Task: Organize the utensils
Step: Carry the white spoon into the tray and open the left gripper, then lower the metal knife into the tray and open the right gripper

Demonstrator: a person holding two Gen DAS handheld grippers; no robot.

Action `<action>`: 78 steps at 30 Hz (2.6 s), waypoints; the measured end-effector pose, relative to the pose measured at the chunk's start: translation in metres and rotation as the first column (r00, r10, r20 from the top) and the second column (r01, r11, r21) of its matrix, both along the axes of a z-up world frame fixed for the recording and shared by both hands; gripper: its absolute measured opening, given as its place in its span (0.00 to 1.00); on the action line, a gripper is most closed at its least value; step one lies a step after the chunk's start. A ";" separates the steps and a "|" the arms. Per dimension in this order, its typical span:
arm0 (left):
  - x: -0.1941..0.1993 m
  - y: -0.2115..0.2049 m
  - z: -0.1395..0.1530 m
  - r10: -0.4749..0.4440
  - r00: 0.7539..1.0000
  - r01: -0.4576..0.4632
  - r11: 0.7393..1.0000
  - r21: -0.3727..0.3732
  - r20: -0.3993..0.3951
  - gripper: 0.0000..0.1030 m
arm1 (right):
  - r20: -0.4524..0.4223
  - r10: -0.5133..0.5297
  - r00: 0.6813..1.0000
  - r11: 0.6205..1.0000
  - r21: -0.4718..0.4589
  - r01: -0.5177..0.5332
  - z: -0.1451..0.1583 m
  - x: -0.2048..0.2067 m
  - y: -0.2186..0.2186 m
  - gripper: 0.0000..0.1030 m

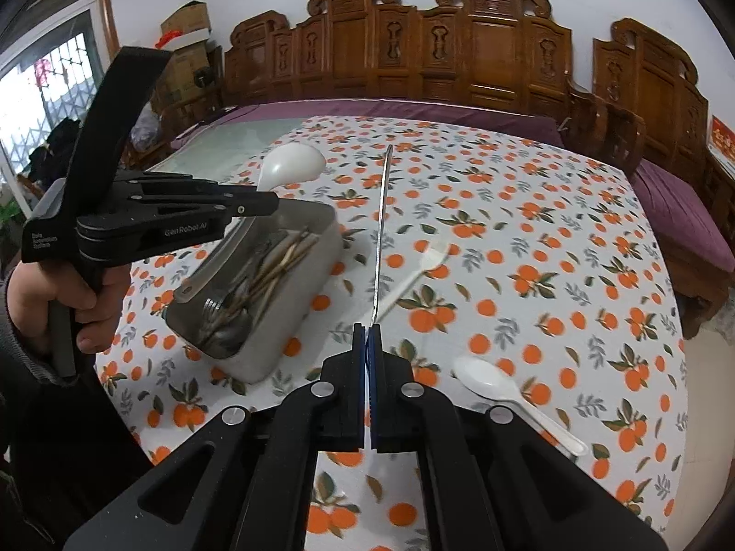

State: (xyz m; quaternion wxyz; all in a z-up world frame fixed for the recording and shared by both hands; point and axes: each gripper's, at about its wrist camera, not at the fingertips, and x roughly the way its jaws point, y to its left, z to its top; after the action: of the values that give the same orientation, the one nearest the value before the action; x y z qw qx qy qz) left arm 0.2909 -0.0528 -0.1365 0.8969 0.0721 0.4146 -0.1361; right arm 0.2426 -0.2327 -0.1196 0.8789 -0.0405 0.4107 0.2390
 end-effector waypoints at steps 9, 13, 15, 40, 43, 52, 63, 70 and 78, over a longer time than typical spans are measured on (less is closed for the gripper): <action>0.002 0.040 -0.032 0.049 0.998 -0.049 0.999 0.005 -0.045 0.08 | -0.013 0.047 0.999 0.999 -0.007 -0.047 -0.005 0.006 0.035 0.02; 0.004 0.049 -0.044 0.061 0.996 -0.061 0.998 0.002 -0.059 0.08 | -0.023 0.061 0.998 0.998 -0.009 -0.061 -0.009 0.010 0.046 0.02; 0.005 0.051 -0.047 0.064 0.996 -0.064 0.998 0.002 -0.065 0.08 | -0.028 0.067 0.997 0.998 -0.010 -0.067 -0.010 0.012 0.051 0.02; 0.000 0.057 -0.054 0.043 0.997 -0.044 0.999 -0.011 -0.062 0.21 | -0.054 0.082 0.995 0.996 -0.011 -0.083 -0.022 0.023 0.075 0.02; -0.004 0.059 -0.048 0.045 0.998 -0.045 0.999 -0.011 -0.042 0.23 | -0.056 0.083 0.995 0.996 -0.007 -0.084 -0.023 0.023 0.078 0.02; -0.010 0.086 -0.024 0.097 0.995 -0.096 0.995 -0.029 0.031 0.48 | -0.048 0.110 0.993 0.994 0.018 -0.110 -0.016 0.028 0.097 0.02; -0.009 0.124 -0.005 0.187 0.978 -0.181 0.981 -0.064 0.091 0.81 | -0.085 0.128 0.988 0.989 0.092 -0.120 -0.024 0.041 0.127 0.02; -0.008 0.132 -0.003 0.214 0.971 -0.209 0.976 -0.055 0.108 0.89 | -0.143 0.130 0.981 0.987 0.111 -0.114 -0.045 0.047 0.145 0.02; -0.007 0.135 -0.002 0.220 0.969 -0.215 0.975 -0.059 0.109 0.89 | -0.200 0.123 0.972 0.989 0.106 -0.103 -0.068 0.050 0.149 0.02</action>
State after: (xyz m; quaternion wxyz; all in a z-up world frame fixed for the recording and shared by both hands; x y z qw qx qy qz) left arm 0.2841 0.0825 -0.1387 0.9302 0.0128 0.3644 -0.0424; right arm 0.2922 -0.0837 -0.1877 0.8176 0.0030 0.4846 0.3109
